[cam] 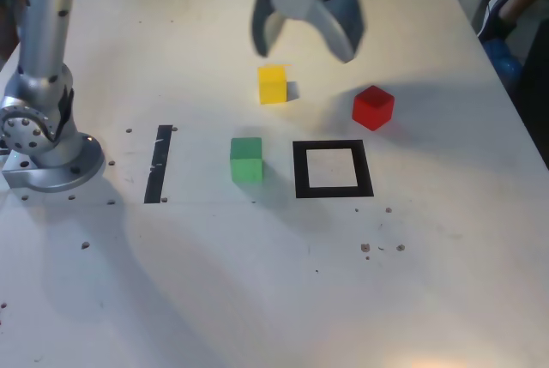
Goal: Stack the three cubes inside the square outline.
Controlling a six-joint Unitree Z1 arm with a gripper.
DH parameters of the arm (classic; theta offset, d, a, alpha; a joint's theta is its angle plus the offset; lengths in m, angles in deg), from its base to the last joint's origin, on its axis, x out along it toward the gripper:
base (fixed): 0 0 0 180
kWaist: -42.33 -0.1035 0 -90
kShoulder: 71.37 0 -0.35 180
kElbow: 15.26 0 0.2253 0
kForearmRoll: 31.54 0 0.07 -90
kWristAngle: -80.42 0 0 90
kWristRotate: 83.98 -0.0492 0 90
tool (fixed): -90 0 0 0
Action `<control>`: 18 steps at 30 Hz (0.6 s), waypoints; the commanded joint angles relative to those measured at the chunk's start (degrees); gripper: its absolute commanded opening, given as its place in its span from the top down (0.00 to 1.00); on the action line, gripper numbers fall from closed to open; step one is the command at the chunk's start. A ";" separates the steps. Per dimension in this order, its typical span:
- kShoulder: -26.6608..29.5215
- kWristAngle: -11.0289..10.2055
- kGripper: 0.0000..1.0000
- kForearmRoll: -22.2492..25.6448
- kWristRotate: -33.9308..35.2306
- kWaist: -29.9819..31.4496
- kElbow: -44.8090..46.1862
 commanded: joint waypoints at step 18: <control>-11.64 -3.54 0.06 -0.22 -18.62 -0.92 -12.39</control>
